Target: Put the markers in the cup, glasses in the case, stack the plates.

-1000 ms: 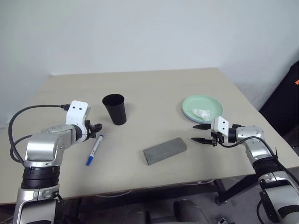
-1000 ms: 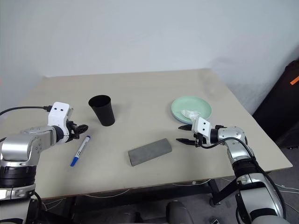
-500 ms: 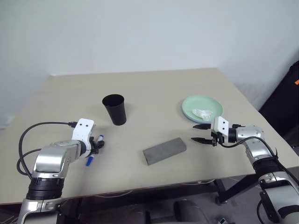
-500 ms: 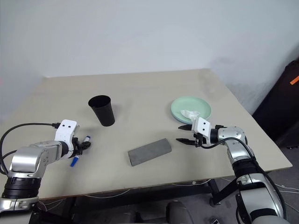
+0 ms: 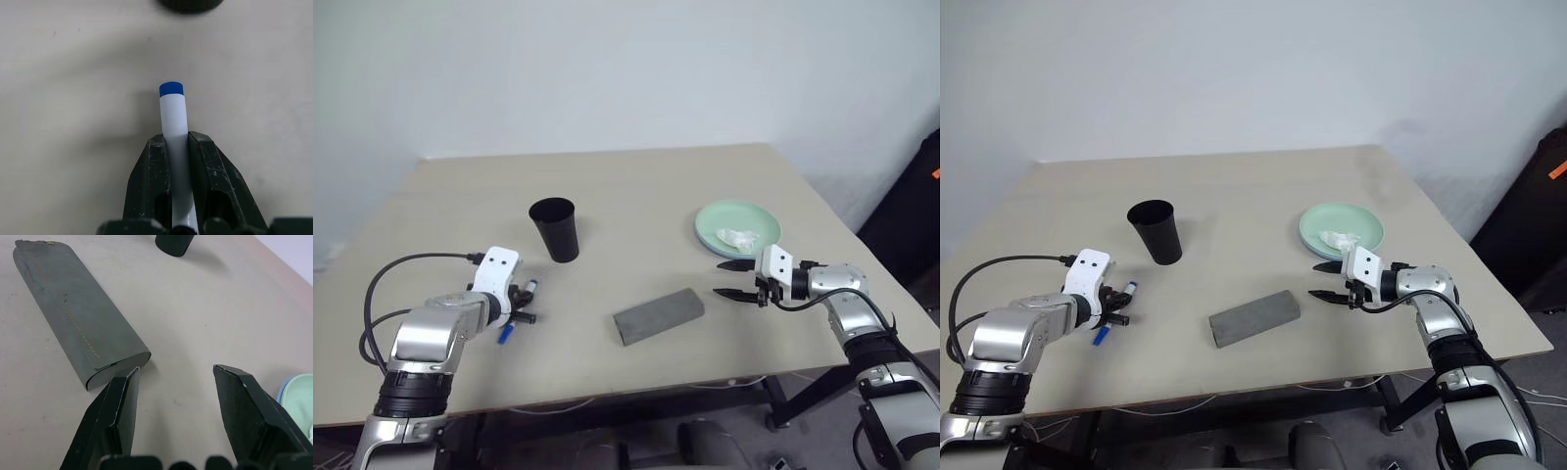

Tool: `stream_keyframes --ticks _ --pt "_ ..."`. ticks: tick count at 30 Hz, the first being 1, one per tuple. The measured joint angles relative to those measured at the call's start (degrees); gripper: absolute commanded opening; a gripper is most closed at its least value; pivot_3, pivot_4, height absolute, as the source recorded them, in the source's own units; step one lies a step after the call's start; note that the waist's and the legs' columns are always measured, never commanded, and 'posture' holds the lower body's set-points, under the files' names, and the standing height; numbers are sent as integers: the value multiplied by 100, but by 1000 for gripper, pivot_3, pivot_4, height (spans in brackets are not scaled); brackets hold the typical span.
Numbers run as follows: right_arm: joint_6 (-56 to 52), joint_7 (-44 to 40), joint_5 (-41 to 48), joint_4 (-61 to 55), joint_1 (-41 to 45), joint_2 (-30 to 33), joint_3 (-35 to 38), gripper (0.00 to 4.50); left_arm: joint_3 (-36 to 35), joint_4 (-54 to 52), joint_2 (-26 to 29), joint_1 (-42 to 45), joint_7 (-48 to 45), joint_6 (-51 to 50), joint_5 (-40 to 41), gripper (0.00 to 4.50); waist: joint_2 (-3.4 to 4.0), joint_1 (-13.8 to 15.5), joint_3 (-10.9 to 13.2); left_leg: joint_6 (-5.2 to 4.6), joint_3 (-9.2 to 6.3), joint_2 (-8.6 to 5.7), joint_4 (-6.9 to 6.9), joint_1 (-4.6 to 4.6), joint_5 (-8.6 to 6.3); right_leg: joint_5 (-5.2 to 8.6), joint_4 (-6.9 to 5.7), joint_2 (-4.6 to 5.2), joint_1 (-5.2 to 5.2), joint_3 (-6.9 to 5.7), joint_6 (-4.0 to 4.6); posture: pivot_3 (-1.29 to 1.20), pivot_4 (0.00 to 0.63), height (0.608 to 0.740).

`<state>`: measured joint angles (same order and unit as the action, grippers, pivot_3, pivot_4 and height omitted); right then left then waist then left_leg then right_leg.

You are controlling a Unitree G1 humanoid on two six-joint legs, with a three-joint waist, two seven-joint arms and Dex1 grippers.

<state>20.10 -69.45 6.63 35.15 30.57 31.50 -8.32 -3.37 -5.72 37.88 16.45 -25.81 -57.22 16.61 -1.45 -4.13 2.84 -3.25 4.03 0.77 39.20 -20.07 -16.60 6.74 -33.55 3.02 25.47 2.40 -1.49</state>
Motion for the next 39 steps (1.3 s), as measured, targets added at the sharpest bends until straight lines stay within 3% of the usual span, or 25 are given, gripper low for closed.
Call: stream_keyframes --ticks 5,10,16,26,31,39 --pt "-2 47 -4 1 10 -4 -1 2609 242 -679 -11 83 -898 1126 213 132 0 0 0 -4 3 -3 -10 -9 -1 0 8 0 7 -1 0 0 0 740" --pt "1 56 -10 11 44 -17 -3 2609 434 -631 -293 465 -1527 2190 254 132 0 0 0 -23 6 -4 -7 -11 11 1 7 -4 5 -5 1 0 0 740" --pt "7 89 -41 22 96 -53 -18 2609 15 898 -1184 1815 -830 3339 100 132 -2 1 0 -30 4 -9 12 -8 17 0 10 -4 -14 0 0 0 0 740" --pt "7 184 -109 19 79 -61 -17 2609 -208 3995 -1573 2835 498 6130 -1008 132 -1 4 -1 -31 7 -12 3 -24 16 -2 11 -8 -4 -4 -2 0 0 740" --pt "9 193 -110 19 74 -58 -16 2609 -226 5112 -1601 3138 919 7071 -1282 1826 -1 4 -1 -31 2 -11 3 -44 16 -10 34 -8 -2 -12 -13 0 0 740" --pt "11 204 -110 19 72 -56 -15 2609 -264 5776 -1715 3265 914 7740 -1280 4392 -1 4 -1 -39 4 -11 3 -56 11 -30 64 -7 -4 -14 -33 0 0 740"
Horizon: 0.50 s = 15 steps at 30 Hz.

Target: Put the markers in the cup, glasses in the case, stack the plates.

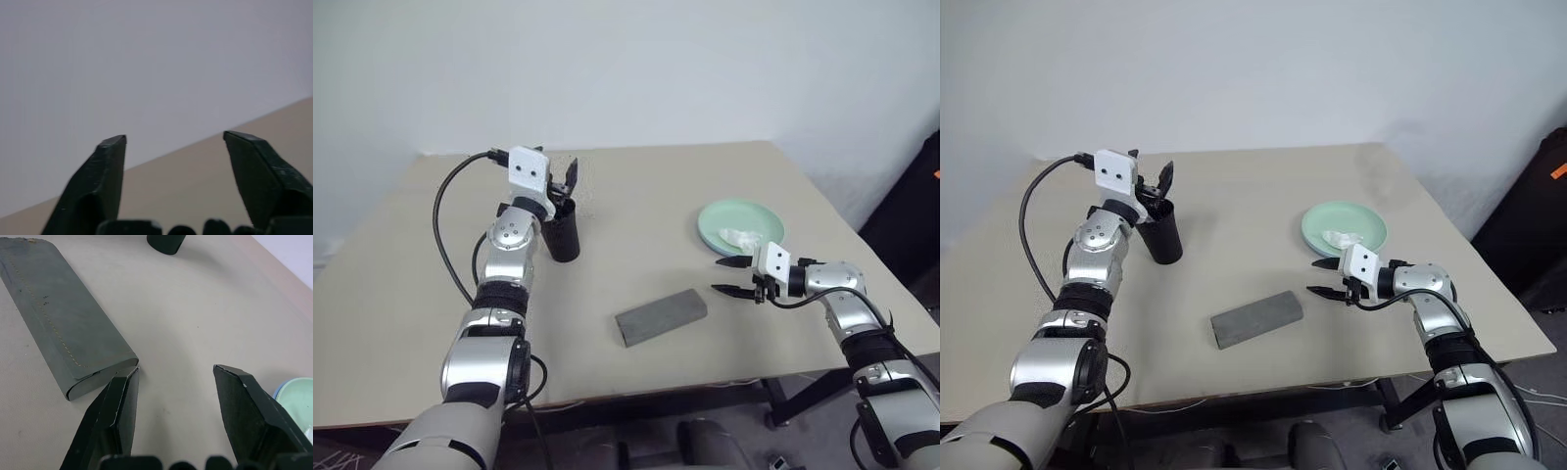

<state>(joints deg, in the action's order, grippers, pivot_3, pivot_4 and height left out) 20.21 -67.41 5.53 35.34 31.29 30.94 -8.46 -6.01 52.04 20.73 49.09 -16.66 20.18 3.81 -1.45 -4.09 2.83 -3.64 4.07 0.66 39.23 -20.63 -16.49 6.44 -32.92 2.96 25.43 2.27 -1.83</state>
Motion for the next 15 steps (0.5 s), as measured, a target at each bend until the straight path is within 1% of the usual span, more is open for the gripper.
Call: stream_keyframes --ticks 6,10,13,15 --pt "5 0 0 1 0 0 0 2609 -17 3 -34 0 -44 76 101 4392 0 -1 0 0 -1 0 0 1 -1 -2 -1 0 0 -1 -1 0 0 740" --pt "8 2 0 1 0 0 1 2609 -250 -233 -21 -17 -103 -170 382 4392 0 -2 0 -1 0 2 1 1 -1 -3 -1 0 0 -1 0 0 0 740" --pt "4 6 1 5 -2 2 9 2609 -517 -918 123 -252 -258 -728 753 4392 2 -12 -1 0 2 4 -1 4 -1 -3 -3 0 1 0 0 0 0 740" --pt "-33 5 6 14 2 4 32 2609 -627 -1581 347 -682 -459 -1080 928 4392 5 -34 -3 1 3 6 -6 9 -2 -4 -5 -1 2 2 0 0 0 740"
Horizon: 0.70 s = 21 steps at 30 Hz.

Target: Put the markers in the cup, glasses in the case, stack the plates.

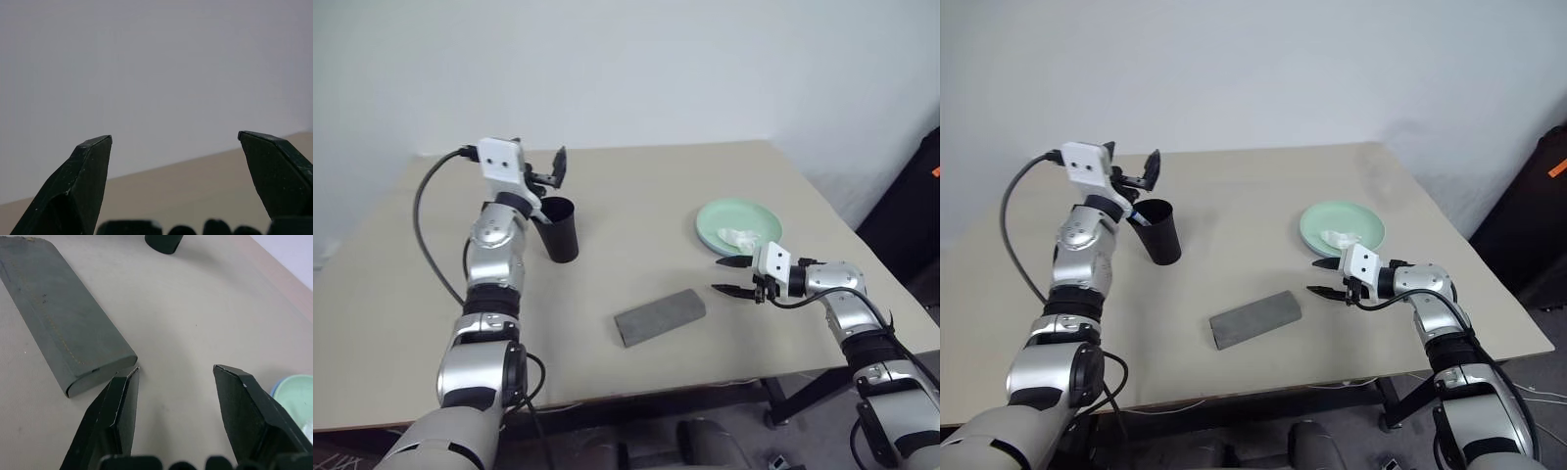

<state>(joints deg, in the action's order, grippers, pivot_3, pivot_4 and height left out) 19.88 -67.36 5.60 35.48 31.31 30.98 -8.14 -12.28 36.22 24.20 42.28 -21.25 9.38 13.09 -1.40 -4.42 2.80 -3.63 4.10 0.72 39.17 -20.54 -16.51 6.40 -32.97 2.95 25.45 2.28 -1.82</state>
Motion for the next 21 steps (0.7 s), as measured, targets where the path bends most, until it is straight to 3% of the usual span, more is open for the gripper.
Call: stream_keyframes --ticks 3,12,17,21 --pt "-119 -8 88 49 10 23 105 2609 -123 -1032 471 -975 -503 -596 306 4392 1 6 0 2 0 6 -2 0 -1 -2 -2 -1 2 -5 5 0 0 740" --pt "-741 -333 638 -111 -71 63 484 2609 -82 -3599 1210 -3275 -2094 -2261 1274 4392 2 29 0 12 -1 39 6 -1 -8 7 4 16 0 -6 17 0 0 740" --pt "-1463 -715 1129 -480 -270 264 742 2609 437 -4133 1248 -3917 -2565 -2519 1176 4392 5 34 1 24 2 45 7 1 -11 9 1 13 1 -14 20 0 0 740" --pt "-2243 -908 1580 -898 -366 473 993 2609 749 -4113 1236 -3931 -2675 -2382 886 4392 10 32 2 25 4 57 8 4 -11 8 1 9 4 -13 21 0 0 740"
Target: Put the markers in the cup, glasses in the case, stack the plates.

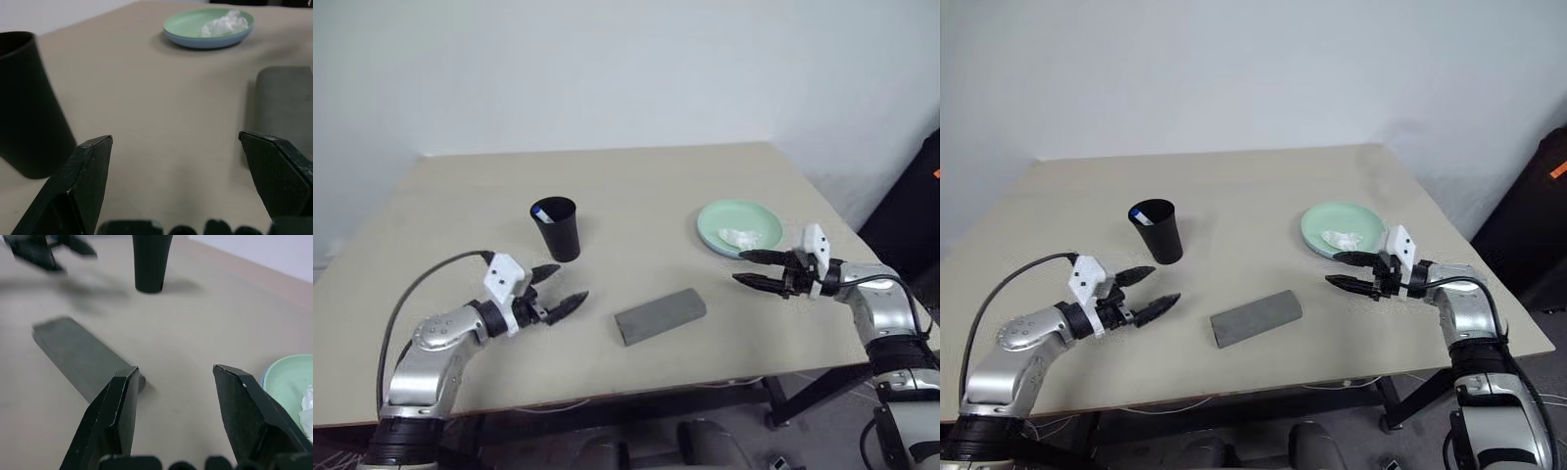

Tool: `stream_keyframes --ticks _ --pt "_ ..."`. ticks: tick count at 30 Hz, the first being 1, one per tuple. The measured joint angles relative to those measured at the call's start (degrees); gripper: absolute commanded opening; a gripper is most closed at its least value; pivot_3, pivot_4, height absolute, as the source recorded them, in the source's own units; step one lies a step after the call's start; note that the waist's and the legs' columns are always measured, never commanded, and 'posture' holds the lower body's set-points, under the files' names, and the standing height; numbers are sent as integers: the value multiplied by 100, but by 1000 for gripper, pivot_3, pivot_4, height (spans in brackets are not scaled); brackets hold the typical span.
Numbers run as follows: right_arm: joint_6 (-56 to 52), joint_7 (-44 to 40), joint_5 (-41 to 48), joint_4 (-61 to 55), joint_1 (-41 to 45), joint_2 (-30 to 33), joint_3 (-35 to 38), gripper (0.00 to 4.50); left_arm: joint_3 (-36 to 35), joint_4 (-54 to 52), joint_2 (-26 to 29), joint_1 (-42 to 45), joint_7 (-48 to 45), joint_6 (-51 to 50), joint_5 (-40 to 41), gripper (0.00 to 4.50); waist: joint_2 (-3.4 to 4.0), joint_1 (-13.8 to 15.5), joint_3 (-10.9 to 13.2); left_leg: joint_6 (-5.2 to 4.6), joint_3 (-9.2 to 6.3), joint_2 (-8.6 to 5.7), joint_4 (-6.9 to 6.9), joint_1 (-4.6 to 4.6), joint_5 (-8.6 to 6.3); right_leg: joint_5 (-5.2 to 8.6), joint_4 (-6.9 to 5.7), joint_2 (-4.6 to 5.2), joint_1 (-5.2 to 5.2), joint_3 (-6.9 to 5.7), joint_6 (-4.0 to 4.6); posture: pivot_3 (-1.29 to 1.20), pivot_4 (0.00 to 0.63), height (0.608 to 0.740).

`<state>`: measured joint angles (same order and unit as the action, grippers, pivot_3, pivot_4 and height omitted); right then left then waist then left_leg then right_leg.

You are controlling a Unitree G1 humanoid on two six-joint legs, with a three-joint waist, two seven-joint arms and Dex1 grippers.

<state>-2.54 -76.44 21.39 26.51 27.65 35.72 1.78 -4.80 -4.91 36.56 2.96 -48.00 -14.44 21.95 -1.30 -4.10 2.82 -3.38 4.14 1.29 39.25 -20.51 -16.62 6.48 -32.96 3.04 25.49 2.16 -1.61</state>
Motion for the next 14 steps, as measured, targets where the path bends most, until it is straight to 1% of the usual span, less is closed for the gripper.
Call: stream_keyframes --ticks 4,7,14 --pt "-364 -72 172 -252 -123 178 186 2609 118 164 -75 196 -15 107 -146 4392 -1 1 -1 0 5 2 0 -1 0 0 1 -2 0 -3 0 0 0 740" --pt "-514 -86 198 -372 -295 188 212 2609 125 294 -114 276 -8 209 -208 4392 1 -1 -1 0 11 2 -2 -3 0 0 1 -4 5 -3 0 0 0 740" --pt "-812 42 298 -763 -697 188 283 2609 132 301 -280 172 91 273 -314 4392 2 -1 0 -1 16 7 -1 -5 -1 0 2 -5 9 -1 0 0 0 740"
